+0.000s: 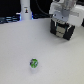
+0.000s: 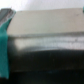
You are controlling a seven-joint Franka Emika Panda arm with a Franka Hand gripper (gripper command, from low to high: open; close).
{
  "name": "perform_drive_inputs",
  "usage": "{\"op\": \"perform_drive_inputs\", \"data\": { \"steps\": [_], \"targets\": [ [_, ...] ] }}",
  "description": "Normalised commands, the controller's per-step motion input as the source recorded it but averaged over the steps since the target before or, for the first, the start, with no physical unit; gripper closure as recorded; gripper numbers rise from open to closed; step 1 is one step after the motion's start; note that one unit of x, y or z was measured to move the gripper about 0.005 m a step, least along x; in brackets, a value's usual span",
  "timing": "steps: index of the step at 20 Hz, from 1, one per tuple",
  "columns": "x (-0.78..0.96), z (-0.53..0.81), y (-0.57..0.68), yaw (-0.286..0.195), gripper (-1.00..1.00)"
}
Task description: Open the kcup holder, insert the kcup into the holder, and close the kcup holder
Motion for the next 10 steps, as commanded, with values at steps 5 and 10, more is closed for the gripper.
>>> {"op": "perform_drive_inputs", "data": {
  "steps": [5, 10],
  "targets": [
    [0.94, 0.23, -0.25, -0.085, 1.00],
    [0.94, 0.22, -0.26, -0.084, 1.00]
  ]
}}
